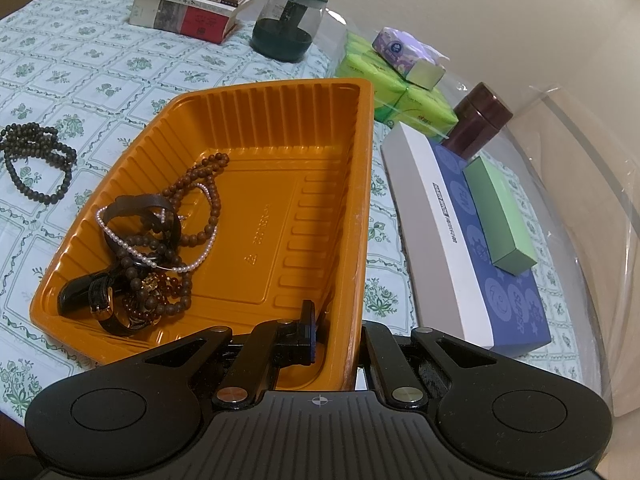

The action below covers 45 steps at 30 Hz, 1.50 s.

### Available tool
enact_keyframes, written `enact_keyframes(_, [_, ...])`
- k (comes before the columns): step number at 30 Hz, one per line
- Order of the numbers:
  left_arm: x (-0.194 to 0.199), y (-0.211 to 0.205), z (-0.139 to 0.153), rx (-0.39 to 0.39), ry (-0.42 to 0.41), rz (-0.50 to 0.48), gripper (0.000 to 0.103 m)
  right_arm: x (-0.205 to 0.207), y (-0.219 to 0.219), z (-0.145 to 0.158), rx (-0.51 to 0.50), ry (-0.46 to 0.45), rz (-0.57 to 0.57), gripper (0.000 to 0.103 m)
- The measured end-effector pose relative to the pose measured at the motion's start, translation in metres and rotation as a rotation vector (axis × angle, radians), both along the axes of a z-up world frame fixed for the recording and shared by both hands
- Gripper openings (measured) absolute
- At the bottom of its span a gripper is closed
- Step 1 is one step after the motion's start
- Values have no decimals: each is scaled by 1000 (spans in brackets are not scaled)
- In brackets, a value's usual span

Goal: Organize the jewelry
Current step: 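Grasp the remaining dark bead strand from the table with the left gripper, then carry the dark bead strand into the orange tray and release it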

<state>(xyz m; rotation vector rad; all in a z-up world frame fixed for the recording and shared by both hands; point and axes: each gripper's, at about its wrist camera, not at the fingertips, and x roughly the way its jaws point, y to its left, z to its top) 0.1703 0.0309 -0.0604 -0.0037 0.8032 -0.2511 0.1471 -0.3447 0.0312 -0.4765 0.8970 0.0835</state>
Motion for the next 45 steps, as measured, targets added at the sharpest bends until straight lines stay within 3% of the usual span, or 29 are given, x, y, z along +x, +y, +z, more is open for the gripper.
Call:
enact_keyframes(5, [3,2,-6,-4,18,5,8,0,0,0,-1,1,0,5])
enact_keyframes(9, [2,3,5,-13,7,-15,6,0,0,0,-1,0,1,5])
enact_keyframes(15, [-2,10,58,-5,-101,-64,6,-1,0,-1,-4,-3,4,5])
enact_keyframes(30, [0,13,224,-2,-392,-176,6,-4,4,2,-9,-8,12,5])
enact_keyframes(45, [3,-14,330,10,-558,-278,6,-5,7,4,-17,-10,19,5])
